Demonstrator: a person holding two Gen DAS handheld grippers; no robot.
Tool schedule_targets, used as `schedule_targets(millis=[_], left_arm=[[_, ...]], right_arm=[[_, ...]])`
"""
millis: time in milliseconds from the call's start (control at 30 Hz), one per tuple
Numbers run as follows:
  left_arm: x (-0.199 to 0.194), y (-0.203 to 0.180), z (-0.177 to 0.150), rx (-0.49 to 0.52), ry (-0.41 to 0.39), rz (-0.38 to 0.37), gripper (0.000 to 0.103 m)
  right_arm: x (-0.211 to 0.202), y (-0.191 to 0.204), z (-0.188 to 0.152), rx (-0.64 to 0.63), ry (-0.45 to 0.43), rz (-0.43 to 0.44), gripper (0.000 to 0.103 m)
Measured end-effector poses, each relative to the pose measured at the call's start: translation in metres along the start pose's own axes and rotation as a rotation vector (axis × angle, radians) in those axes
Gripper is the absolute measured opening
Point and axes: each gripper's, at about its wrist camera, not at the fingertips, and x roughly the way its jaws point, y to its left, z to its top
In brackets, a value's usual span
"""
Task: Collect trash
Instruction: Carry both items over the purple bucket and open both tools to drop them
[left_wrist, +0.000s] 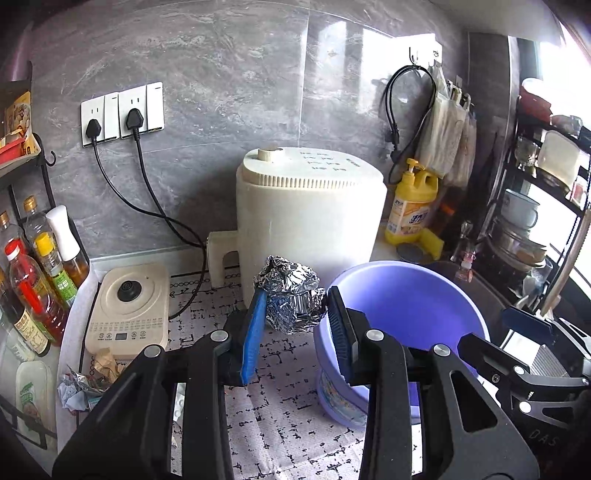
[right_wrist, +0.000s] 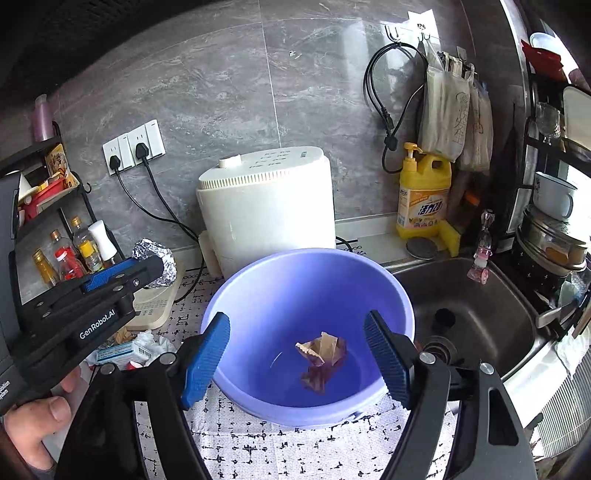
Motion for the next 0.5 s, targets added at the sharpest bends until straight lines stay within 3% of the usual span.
schedule_targets(millis=[400, 500], left_arm=[[0.028, -0.048, 0.003, 0.044, 0.033, -0.126, 0.034], [0.033, -0.052, 0.003, 0.033, 0.046, -0.167, 0.039]], right_arm=[[-0.013, -0.046, -0.010, 0.070, 0.009, -0.103, 0.074], [-0.014, -0.052, -0.011, 0.082, 0.016, -0.119, 0.075]])
